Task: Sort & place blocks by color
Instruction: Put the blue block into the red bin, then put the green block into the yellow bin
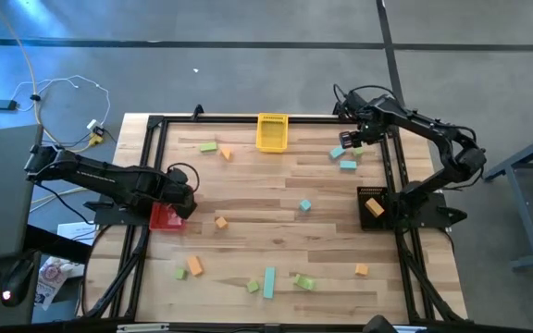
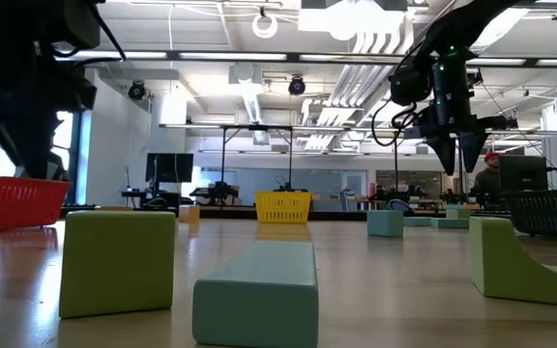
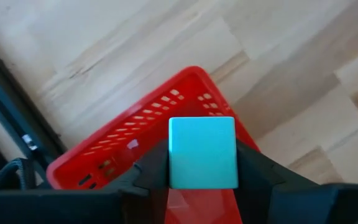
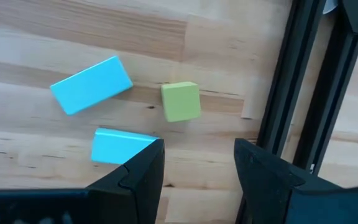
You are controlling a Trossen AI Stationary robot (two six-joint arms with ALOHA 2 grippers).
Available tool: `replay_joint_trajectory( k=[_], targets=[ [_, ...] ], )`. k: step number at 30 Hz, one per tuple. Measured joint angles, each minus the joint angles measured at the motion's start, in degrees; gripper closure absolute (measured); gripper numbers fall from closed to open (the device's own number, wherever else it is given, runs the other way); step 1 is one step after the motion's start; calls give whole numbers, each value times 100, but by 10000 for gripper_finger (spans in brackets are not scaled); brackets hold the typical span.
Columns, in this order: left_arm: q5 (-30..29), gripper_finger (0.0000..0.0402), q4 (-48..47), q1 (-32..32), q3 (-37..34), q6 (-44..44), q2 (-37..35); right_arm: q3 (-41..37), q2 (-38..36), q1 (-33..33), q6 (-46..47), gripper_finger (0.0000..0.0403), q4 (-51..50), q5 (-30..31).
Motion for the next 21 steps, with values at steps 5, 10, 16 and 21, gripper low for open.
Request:
replay_joint_trajectory(
  k=[5,10,16,21],
  targets=[
    [-103,279,-30,156,0,124,54,0,0,0,-25,222,2,27],
    [-88,257,88,247,0,371,54,0,0,0,-84,222,4,32],
    [75,224,173,247,0,448,54,0,0,0,-85,222,4,196],
    [221,222,181,272,0,448,50,0,0,0,-104,222,24,223]
  ],
)
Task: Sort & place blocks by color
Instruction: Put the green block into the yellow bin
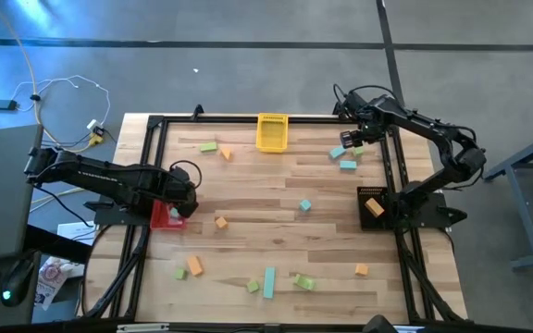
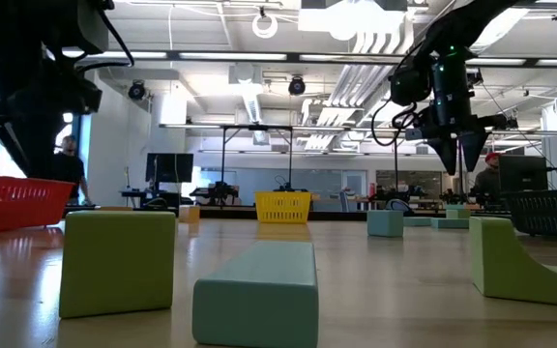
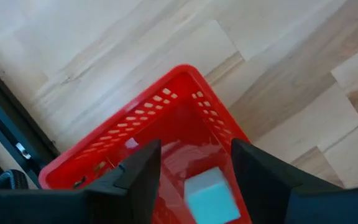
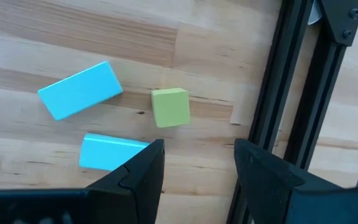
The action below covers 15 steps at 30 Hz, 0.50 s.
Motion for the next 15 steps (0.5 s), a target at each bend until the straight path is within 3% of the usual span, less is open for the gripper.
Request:
replay_joint_trajectory(
  k=[8,15],
  targets=[
    [231,241,-150,233,166,499,-12,0,0,-35,-107,222,284,-259],
    [-110,252,-489,312,899,1120,-16,0,203,-223,-112,222,470,-446]
  ],
)
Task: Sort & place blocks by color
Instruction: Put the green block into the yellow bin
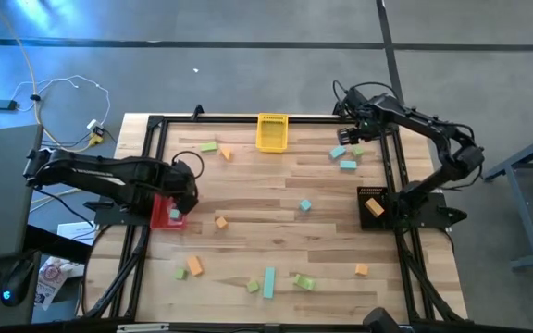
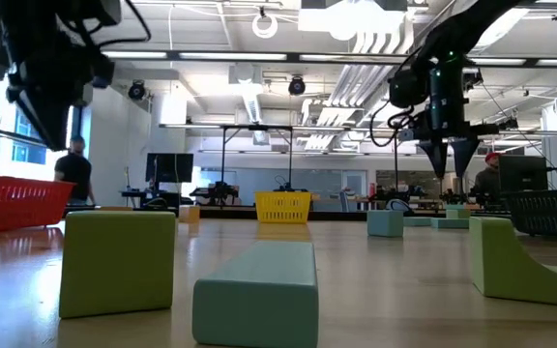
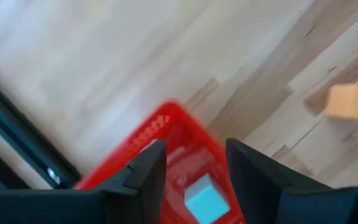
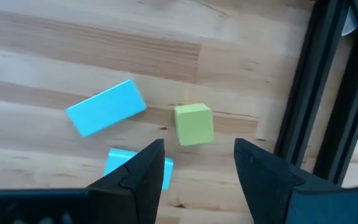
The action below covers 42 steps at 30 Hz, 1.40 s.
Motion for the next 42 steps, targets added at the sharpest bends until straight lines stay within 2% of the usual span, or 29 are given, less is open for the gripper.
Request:
replay_joint_trajectory(
  k=[9,26,35,38,42],
  targets=[
    [-808,252,149,-2,421,651,0,0,634,-153,-216,222,145,20],
    [-947,254,266,-2,421,794,4,-15,1467,-153,-385,222,359,251],
    [-945,252,364,-2,419,827,4,-4,1618,-153,-379,224,290,173],
    [-945,253,364,-2,419,840,4,-4,1615,-153,-340,241,215,91],
    [-945,252,364,-2,419,843,4,0,1613,-153,-357,289,142,77]
  ],
)
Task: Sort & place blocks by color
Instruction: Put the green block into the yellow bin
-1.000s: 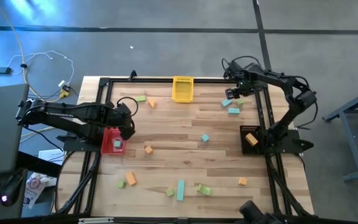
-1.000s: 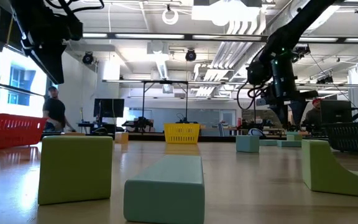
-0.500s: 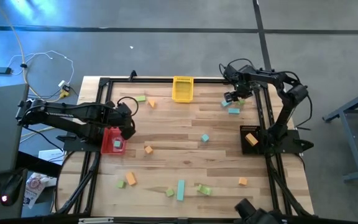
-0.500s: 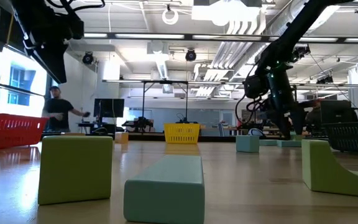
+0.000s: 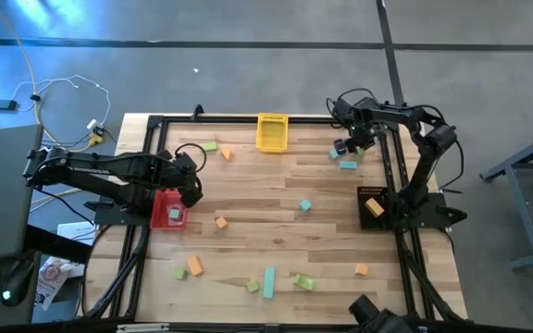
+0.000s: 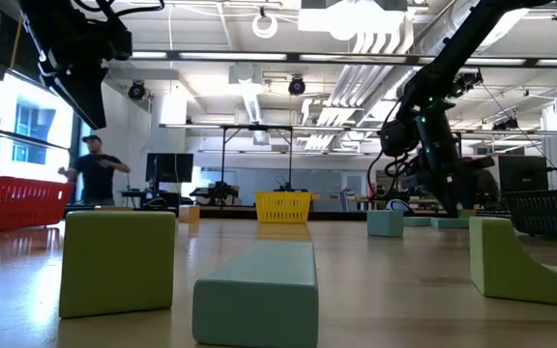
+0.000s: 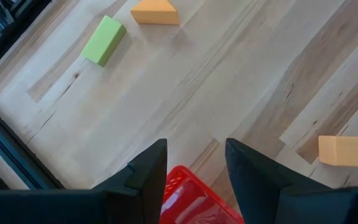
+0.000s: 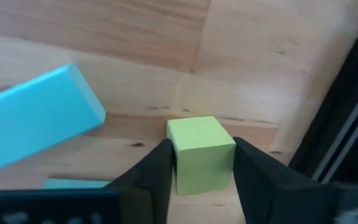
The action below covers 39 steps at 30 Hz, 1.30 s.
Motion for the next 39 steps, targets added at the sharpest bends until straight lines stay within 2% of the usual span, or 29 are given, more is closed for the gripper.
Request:
replay_joint_trajectory(
  k=[2,11,21,31,39],
  targets=[
    [0,252,0,0,0,0,0,0,-2,0,-89,304,-13,1],
    [-192,254,2,-1,-2,24,0,0,-245,183,-97,304,-193,119],
    [-296,254,4,-2,-2,105,0,0,-1090,1064,564,304,-22,339],
    [-433,253,9,-2,-4,103,0,0,-1276,2079,881,304,1456,323],
    [-431,253,11,-2,-4,101,2,0,-1276,2688,843,302,3345,320]
  ],
)
